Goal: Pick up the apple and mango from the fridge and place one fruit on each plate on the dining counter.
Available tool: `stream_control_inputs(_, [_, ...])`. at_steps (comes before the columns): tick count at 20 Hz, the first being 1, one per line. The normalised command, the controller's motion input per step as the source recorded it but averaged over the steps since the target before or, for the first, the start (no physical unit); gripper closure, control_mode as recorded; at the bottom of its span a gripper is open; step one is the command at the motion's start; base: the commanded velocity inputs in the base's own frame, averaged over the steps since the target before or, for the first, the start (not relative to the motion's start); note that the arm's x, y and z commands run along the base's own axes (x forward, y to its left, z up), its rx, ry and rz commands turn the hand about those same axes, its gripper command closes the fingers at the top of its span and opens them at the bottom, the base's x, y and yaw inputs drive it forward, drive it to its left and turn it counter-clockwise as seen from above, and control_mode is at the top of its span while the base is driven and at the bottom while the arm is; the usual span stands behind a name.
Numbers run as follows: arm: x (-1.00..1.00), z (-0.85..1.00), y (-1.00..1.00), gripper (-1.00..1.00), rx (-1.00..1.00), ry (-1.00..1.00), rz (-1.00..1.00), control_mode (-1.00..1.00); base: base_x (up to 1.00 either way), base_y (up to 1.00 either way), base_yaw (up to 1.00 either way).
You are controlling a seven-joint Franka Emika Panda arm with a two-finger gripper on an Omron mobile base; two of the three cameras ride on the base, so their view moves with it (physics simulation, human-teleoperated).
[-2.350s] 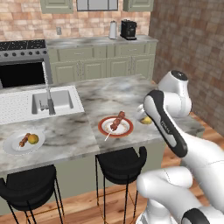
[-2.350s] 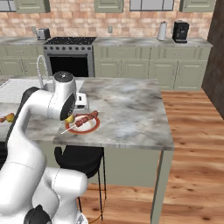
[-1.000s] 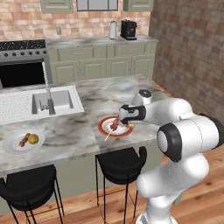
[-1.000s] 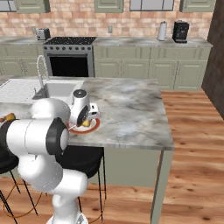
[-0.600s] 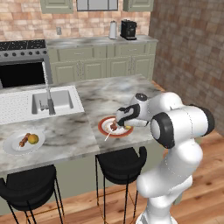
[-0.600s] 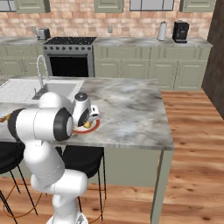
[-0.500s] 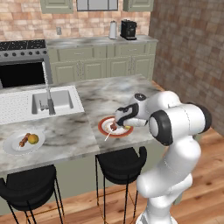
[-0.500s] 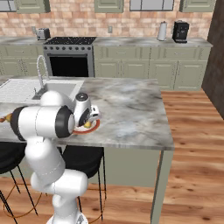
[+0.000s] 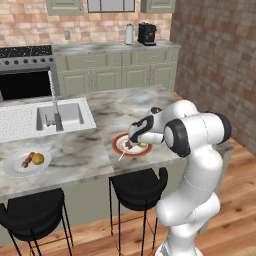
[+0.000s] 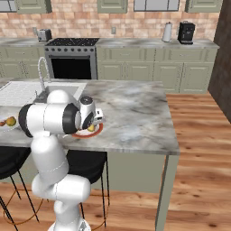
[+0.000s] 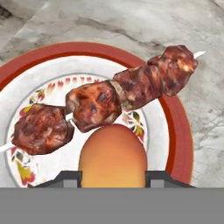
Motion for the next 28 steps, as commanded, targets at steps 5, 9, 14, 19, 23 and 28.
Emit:
stream_control_inputs(5, [0.00, 0.00, 0.00, -1.00, 0.00, 0.00, 0.00, -1.00, 0.00, 0.00, 0.00])
stream_control_inputs(9, [0.00, 0.35, 0.02, -1.00, 0.00, 0.00, 0.00, -1.00, 0.00, 0.00, 0.00])
stream_control_inputs(14, [-0.18, 0.92, 0.05, -1.00, -0.01, 0.00, 0.00, -1.00, 0.00, 0.00, 0.00])
stream_control_inputs(19, [-0.53, 0.96, 0.10, -1.00, -0.02, -0.04, 0.00, -1.00, 0.00, 0.00, 0.00])
stream_control_inputs(23, [-0.90, 0.80, 0.19, -1.00, 0.00, -0.10, 0.00, -1.00, 0.00, 0.00, 0.00])
stream_control_inputs(28, [-1.00, 0.75, 0.26, -1.00, 0.00, -0.09, 0.00, -1.00, 0.00, 0.00, 0.00])
